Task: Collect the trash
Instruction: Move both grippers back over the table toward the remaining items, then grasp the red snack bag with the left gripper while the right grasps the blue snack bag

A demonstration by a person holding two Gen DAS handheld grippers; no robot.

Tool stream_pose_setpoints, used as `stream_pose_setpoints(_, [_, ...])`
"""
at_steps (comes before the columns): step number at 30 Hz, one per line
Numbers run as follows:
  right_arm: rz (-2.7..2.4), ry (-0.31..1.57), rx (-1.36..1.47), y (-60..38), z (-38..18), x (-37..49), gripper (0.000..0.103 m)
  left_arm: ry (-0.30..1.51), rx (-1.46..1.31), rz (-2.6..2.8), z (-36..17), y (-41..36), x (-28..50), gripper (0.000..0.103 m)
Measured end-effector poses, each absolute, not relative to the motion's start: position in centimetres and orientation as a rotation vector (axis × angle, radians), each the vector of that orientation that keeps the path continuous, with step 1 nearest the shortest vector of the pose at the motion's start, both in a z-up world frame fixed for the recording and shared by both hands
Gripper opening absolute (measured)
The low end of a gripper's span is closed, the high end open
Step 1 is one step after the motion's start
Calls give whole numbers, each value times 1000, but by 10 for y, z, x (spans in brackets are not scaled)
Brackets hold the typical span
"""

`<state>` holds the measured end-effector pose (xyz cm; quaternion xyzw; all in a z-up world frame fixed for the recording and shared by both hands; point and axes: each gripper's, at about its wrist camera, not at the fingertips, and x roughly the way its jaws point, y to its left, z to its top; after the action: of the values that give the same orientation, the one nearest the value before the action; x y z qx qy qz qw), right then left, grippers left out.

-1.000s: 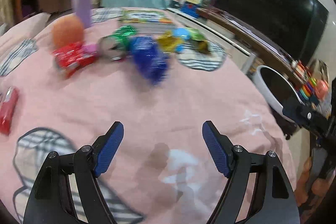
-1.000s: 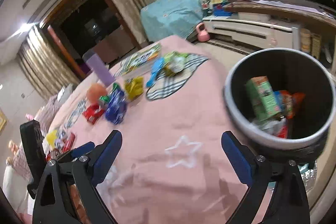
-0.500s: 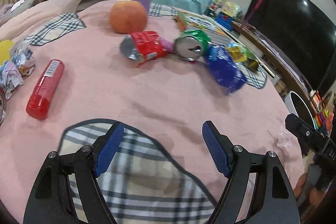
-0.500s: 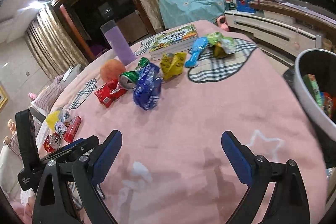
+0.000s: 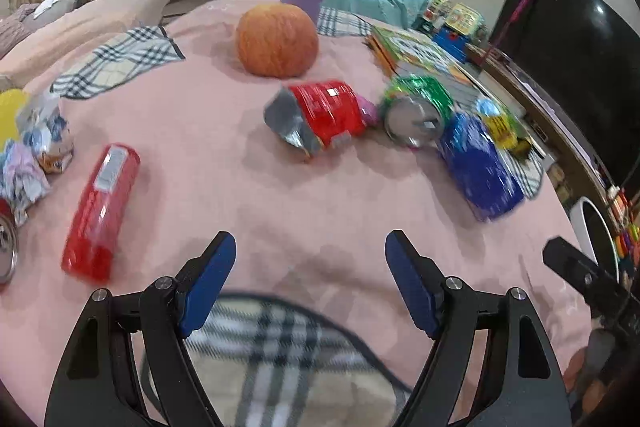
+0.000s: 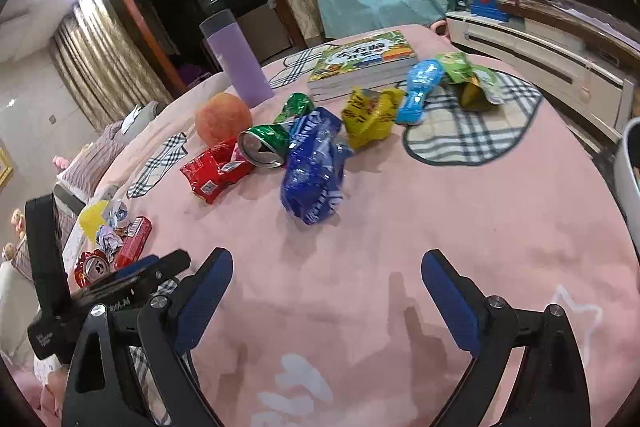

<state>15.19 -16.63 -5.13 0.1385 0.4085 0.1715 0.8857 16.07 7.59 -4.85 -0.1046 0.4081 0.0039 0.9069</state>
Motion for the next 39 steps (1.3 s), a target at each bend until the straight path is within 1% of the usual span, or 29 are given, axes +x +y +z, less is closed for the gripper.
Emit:
stream_pose_setpoints(12, [363, 839, 282, -150, -53, 201, 95, 818, -240, 25, -41, 82, 222, 78])
stream_pose_setpoints(14, [356, 841, 281, -149, -56, 207, 93, 821, -226, 30, -42, 79, 228, 71])
stream_pose_setpoints(16, [352, 846, 283, -148, -59, 213, 90, 829, -232, 9, -45, 78, 237, 52])
stream_pose_setpoints(17, [347, 845, 284, -148, -60, 215, 86, 837, -231, -4, -48, 77, 240, 47])
stream_pose_setpoints(18, [338, 845, 287, -149, -62, 216, 83, 841, -233, -29, -49, 76, 242, 32])
stream_pose_setpoints(19, [332, 850, 291, -150, -64, 217, 74, 843, -234, -47, -50, 75, 242, 22])
stream_pose_setpoints(20, [331, 859, 298, -151, -66, 219, 59, 843, -225, -53, -50, 73, 242, 22])
stream_pose_setpoints(21, [337, 870, 312, -153, -69, 220, 49, 839, -213, -58, -50, 71, 241, 17])
stream_pose_setpoints(22, [342, 875, 321, -154, -70, 219, 31, 836, -203, -71, -49, 68, 238, 11])
stream_pose_setpoints(26, [344, 839, 310, -159, -62, 206, 25, 821, -194, -95, -43, 60, 218, 11])
stream_pose_setpoints(33, [370, 804, 306, -174, -47, 174, 24, 817, -229, -166, -35, 43, 176, 11])
stream_pose_setpoints(39, [350, 775, 329, -202, -35, 146, 24, 821, -228, -261, -26, 10, 152, 11])
